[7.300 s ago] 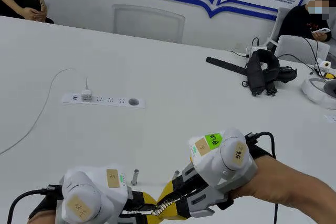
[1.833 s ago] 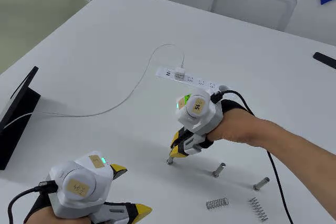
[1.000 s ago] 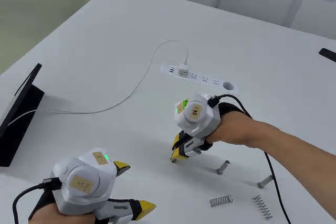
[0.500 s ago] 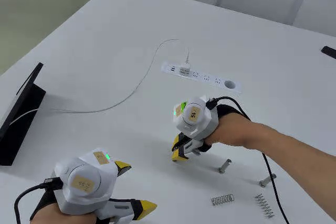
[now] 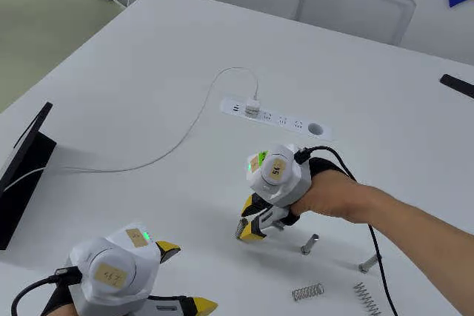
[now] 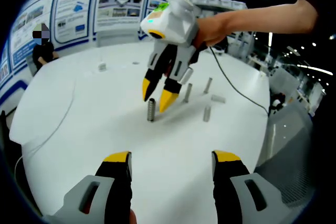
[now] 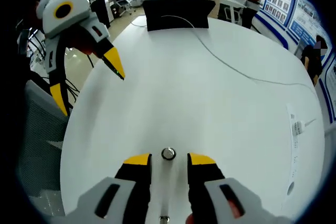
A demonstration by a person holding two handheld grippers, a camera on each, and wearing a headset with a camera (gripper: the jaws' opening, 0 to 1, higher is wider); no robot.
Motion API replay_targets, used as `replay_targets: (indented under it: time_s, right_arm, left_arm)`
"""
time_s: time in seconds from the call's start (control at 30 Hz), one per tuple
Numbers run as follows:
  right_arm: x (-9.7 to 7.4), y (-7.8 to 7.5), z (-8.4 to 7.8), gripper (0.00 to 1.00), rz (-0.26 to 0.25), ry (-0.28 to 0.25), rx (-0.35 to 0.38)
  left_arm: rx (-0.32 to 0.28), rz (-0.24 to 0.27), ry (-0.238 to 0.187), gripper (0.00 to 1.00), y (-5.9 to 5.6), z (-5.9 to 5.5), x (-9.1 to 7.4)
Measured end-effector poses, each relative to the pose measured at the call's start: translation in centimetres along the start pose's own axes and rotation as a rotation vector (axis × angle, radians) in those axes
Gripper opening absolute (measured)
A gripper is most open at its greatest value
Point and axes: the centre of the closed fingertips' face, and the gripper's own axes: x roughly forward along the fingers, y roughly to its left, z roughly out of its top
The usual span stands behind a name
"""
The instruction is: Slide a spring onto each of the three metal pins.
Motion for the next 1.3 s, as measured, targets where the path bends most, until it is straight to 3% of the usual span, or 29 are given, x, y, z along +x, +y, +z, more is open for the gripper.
replay_targets:
  time_s: [0.3,0.53,1.0,1.3]
  right_arm:
    - [-2.1,0.5,-0.6,0.34,-0.051,-0.072,0.095]
    - [-4.7,0.4,-1.0,0.41,-0.123,-0.156,0.197]
    - [-8.5,0.6,-1.1,0.49,-0.235,-0.362,0.395]
    - [-9.7,2.2,-3.0,0.55,-0.277,-0.438,0.509]
  left_arm:
    - [0.012,-0.008,-0.003,0.63,-0.4,0.6,-0.1]
    - [0.018,-0.010,-0.003,0.64,-0.8,0.9,0.0]
    - [0.010,-0.003,-0.023,0.66,-1.1,1.9,-0.2]
    - [0.005,0.001,-0.022,0.67,-1.0,2.3,0.2]
